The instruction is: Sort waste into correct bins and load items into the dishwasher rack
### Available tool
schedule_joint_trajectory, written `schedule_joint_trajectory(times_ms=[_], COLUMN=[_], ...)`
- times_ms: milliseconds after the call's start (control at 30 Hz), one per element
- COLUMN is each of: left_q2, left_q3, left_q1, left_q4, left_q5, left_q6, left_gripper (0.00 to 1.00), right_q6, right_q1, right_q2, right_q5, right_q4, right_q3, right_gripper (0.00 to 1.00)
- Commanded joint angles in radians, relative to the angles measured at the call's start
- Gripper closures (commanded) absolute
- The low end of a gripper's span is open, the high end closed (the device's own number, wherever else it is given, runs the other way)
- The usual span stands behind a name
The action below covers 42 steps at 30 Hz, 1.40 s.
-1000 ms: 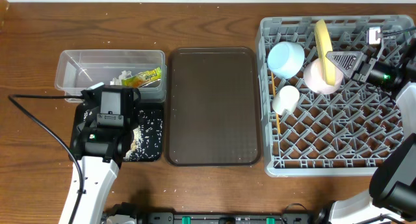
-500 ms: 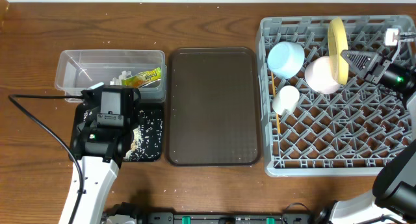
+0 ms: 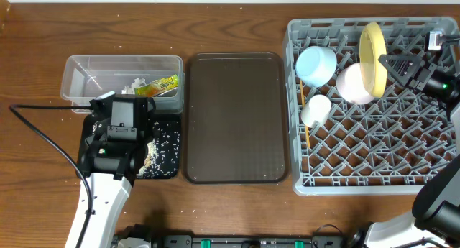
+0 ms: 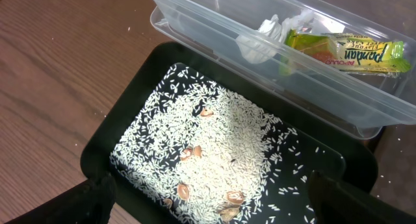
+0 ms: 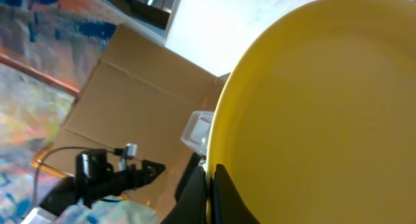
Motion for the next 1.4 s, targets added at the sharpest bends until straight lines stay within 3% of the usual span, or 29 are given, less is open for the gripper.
schedule_joint_trajectory(times_ms=[0, 500, 767, 1367], left_q2=[0.0, 0.0, 0.0, 0.0], left_q3=[0.016, 0.016, 0.016, 0.016], left_q1=[0.005, 0.005, 0.005, 0.005], left_q4=[-0.002, -0.002, -0.002, -0.002], left_q5=[-0.016, -0.017, -0.016, -0.016], left_q6=[0.002, 0.002, 0.002, 0.002], left_gripper=[0.04, 0.04, 0.04, 0.04], right_q6=[0.112, 0.145, 0.323, 0.405], right_q1=[0.008, 0.079, 0.087, 0.143], right_q2=[0.004, 0.004, 0.004, 0.004], right_q5=[-0.019, -0.01, -0.01, 0.114], right_q4=[-0.001, 0.006, 0.14, 0.142], right_q3=[-0.014, -0.014, -0.014, -0.014], right_gripper=[0.99, 0.99, 0.99, 0.99])
